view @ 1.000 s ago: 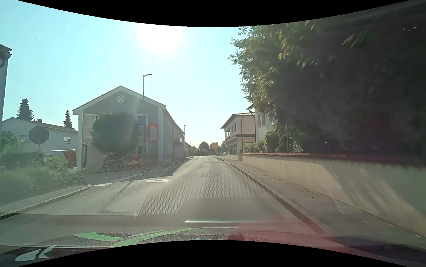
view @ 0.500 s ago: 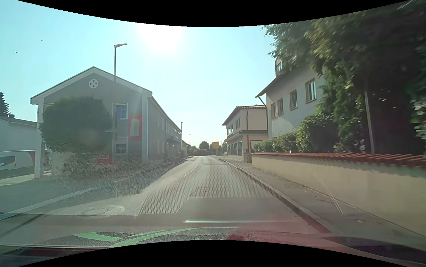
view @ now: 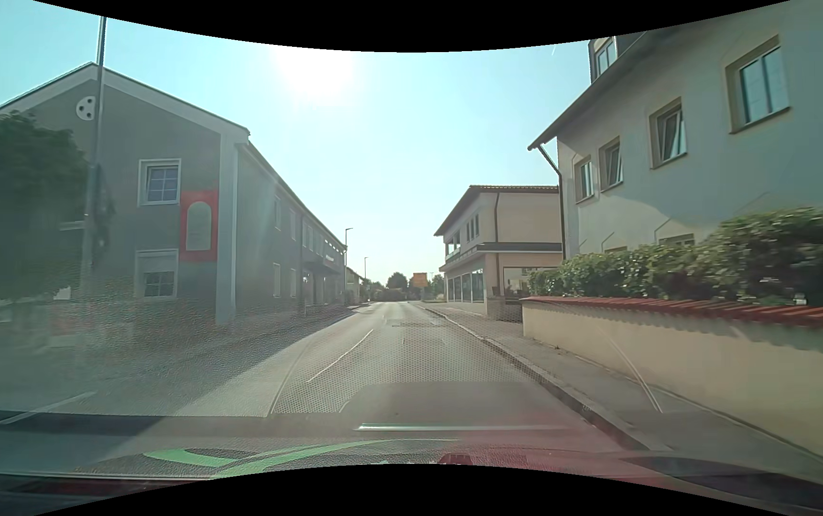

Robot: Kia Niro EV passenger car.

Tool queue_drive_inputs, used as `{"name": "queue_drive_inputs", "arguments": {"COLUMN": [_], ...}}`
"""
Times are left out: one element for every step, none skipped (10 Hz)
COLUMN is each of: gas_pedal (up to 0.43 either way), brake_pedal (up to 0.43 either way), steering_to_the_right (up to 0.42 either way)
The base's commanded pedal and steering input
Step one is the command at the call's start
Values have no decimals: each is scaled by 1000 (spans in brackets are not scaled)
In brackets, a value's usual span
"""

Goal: Follow the waypoints while adhering to traffic rules and regulations

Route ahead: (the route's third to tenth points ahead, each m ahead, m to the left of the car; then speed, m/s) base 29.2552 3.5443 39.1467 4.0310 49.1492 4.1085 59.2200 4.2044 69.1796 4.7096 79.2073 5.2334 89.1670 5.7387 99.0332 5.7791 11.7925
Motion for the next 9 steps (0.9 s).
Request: {"name": "queue_drive_inputs", "arguments": {"gas_pedal": [98,98,98,98,98,98,98,98,98], "brake_pedal": [0,0,0,0,0,0,0,0,0], "steering_to_the_right": [-11,-12,-12,-11,-10,-11,-10,-10,-10]}}
